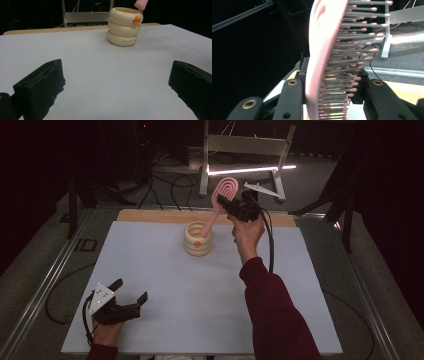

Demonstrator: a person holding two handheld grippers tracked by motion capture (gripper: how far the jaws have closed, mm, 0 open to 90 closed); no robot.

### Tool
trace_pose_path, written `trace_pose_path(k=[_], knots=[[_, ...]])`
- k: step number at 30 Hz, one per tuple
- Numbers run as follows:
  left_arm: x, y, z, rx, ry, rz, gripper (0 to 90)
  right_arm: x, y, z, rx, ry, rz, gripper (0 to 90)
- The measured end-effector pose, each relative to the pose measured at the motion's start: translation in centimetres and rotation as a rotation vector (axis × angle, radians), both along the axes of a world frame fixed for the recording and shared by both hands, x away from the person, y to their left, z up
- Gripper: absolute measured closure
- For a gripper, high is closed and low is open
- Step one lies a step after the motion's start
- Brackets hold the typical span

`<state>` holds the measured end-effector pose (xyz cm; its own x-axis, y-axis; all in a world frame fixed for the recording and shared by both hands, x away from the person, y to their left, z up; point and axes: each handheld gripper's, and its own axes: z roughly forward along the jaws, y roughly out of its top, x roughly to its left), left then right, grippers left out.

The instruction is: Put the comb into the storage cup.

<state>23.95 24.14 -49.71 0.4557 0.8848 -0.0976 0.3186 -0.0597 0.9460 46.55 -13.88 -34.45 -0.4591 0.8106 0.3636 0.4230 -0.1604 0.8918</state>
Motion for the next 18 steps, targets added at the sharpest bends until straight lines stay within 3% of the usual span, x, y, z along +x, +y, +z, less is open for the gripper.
trace_pose_path(k=[6, 18], knots=[[0.01, -0.02, -0.02, 0.001, 0.001, 0.0, 0.7, 0.2, 0.0, -0.1, 0.023, -0.002, -0.011, 63.8], [0.02, -0.03, -0.06, 0.003, 0.003, -0.002, 0.7, 0.37, 0.44, -0.36, 0.018, -0.008, -0.015, 63.7]])
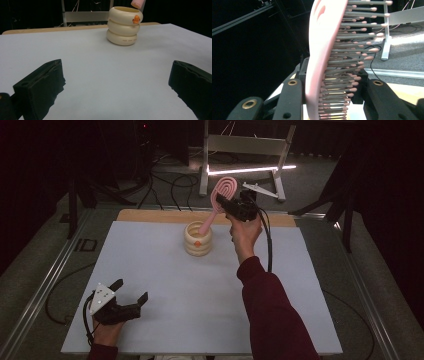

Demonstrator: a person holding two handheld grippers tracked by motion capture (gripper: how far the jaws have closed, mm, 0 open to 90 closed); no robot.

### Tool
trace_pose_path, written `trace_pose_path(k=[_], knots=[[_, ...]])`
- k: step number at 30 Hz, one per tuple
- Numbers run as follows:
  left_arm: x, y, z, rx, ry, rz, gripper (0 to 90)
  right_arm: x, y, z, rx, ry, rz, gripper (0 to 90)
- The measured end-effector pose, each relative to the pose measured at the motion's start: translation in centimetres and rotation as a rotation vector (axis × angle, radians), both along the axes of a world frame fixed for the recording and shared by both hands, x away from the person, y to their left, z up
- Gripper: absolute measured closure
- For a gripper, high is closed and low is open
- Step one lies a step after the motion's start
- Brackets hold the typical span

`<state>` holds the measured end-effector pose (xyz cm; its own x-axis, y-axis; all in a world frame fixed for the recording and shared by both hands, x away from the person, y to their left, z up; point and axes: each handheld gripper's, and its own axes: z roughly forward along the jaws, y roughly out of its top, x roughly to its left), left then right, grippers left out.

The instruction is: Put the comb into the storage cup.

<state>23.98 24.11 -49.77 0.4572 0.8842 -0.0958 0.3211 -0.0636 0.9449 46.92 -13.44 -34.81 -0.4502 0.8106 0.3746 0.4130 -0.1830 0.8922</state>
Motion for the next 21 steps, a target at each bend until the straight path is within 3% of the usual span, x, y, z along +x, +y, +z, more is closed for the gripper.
trace_pose_path(k=[21], knots=[[-0.06, 0.05, 0.02, 0.001, -0.003, 0.001, 0.7, 0.05, 0.86, -0.69, -0.004, -0.012, -0.024, 63.7]])
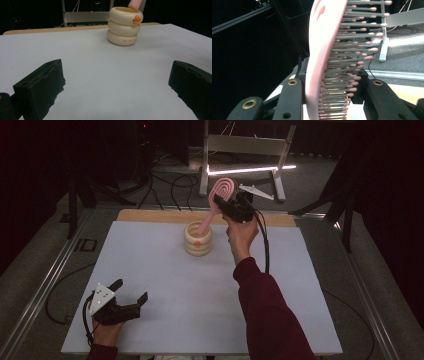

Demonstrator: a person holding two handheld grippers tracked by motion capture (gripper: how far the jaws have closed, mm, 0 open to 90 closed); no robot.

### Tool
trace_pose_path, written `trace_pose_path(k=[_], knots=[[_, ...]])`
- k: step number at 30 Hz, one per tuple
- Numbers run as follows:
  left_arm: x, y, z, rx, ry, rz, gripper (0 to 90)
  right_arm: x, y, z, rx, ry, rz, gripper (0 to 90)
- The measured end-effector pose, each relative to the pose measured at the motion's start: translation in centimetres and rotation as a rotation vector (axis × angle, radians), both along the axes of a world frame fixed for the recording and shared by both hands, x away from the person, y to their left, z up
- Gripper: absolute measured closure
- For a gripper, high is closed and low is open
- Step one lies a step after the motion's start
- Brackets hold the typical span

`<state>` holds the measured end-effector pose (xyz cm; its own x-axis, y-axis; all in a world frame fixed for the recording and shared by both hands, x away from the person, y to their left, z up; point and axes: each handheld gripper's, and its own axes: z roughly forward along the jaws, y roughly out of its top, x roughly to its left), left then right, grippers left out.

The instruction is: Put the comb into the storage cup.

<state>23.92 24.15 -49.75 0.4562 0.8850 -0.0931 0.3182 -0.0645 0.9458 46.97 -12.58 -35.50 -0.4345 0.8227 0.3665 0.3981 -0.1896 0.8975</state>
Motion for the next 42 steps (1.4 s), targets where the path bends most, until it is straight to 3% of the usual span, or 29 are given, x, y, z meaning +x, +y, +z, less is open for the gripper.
trace_pose_path(k=[42], knots=[[0.0, 0.1, 0.0, -0.001, 0.0, 0.004, 0.7, 0.3, 0.9, -1.9, 0.0, 0.028, -0.01, 63.8]])
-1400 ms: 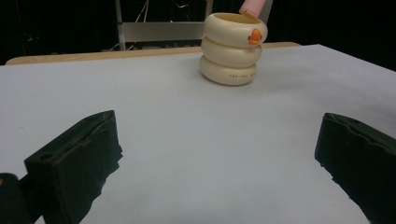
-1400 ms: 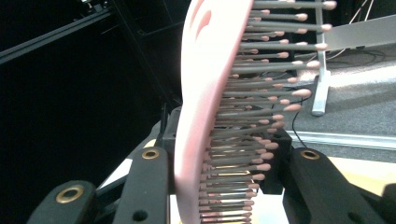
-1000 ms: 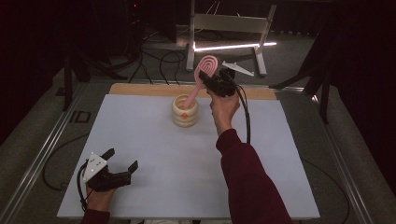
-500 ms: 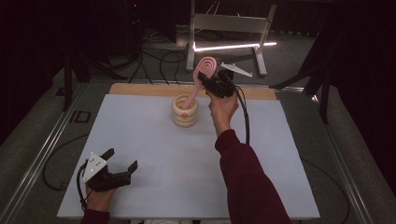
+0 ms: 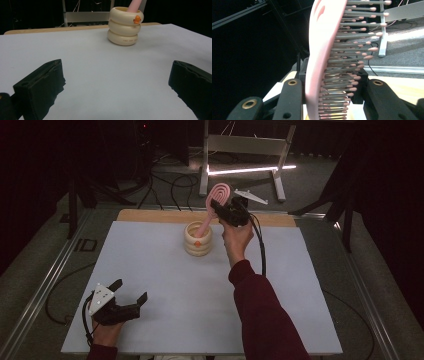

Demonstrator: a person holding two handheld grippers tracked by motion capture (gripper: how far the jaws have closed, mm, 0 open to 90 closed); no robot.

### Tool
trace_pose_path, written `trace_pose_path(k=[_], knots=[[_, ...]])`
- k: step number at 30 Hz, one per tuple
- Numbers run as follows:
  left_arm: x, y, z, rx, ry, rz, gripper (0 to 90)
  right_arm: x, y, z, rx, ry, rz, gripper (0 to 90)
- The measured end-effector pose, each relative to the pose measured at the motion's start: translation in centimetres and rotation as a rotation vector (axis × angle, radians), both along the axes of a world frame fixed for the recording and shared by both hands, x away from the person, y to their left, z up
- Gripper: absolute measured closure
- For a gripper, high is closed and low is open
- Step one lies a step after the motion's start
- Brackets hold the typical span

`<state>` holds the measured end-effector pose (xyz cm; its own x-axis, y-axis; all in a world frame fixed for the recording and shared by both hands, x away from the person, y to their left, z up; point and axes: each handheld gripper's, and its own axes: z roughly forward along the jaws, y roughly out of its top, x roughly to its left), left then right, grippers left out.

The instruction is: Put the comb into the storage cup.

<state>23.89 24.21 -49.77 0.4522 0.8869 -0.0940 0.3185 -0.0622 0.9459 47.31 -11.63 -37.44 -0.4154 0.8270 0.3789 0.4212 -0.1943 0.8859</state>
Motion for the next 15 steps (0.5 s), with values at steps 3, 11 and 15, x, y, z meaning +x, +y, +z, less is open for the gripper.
trace_pose_path(k=[3, 11, 15], knots=[[0.01, 0.0, 0.0, 0.005, 0.001, -0.002, 0.7, 0.02, 0.0, -0.17, -0.007, 0.003, -0.002, 63.7], [0.0, -0.02, -0.01, 0.004, 0.002, -0.002, 0.7, 0.01, 0.14, -0.56, -0.015, 0.006, -0.003, 63.8], [-0.01, -0.01, 0.01, 0.005, 0.0, -0.002, 0.7, -0.03, 0.37, -0.75, -0.016, 0.009, 0.001, 63.7]])
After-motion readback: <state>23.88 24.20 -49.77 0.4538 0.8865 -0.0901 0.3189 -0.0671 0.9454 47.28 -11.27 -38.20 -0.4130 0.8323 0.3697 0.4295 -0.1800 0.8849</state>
